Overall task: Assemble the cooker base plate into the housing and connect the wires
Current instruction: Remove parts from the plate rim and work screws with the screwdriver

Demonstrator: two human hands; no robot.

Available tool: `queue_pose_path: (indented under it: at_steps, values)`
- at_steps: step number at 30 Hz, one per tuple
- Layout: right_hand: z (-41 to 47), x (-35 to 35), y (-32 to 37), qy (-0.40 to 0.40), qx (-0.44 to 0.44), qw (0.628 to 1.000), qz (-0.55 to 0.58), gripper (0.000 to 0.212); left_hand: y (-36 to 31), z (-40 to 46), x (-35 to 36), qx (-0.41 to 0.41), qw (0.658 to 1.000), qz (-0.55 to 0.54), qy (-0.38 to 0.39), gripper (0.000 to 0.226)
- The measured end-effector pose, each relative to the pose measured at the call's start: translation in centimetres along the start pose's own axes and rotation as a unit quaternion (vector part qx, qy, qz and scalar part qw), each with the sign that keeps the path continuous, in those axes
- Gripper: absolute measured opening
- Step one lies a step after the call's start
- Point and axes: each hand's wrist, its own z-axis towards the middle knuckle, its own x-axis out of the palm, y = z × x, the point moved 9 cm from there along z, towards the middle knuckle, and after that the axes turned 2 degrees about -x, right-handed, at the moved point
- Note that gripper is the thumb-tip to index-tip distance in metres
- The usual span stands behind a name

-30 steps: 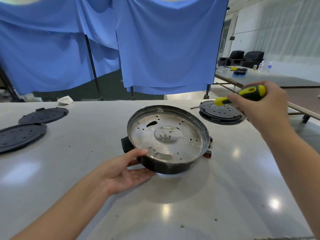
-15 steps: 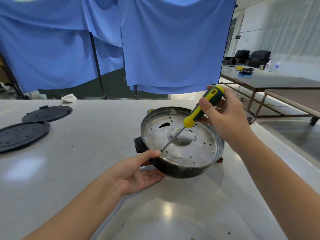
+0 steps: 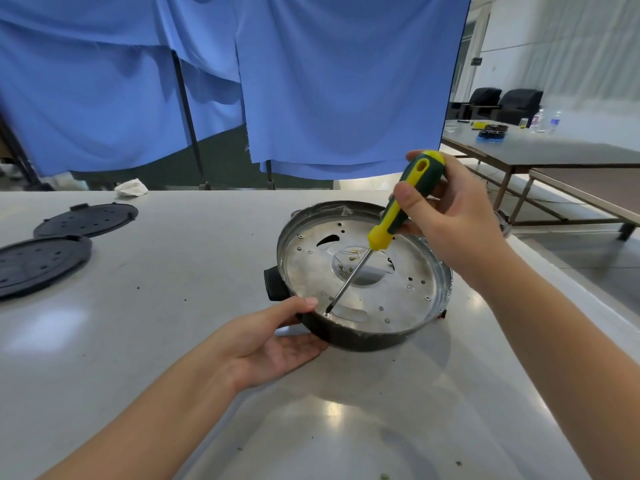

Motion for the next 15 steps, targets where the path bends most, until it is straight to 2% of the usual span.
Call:
queue_pose_path:
  at_steps: [15]
  values:
    - [0.9,2.3,1.6,0.082,-0.034,0.995,-0.039,0.035,-0.1,-0.2,0.0,-0.013,1.000,0.008,-0.018,0.065]
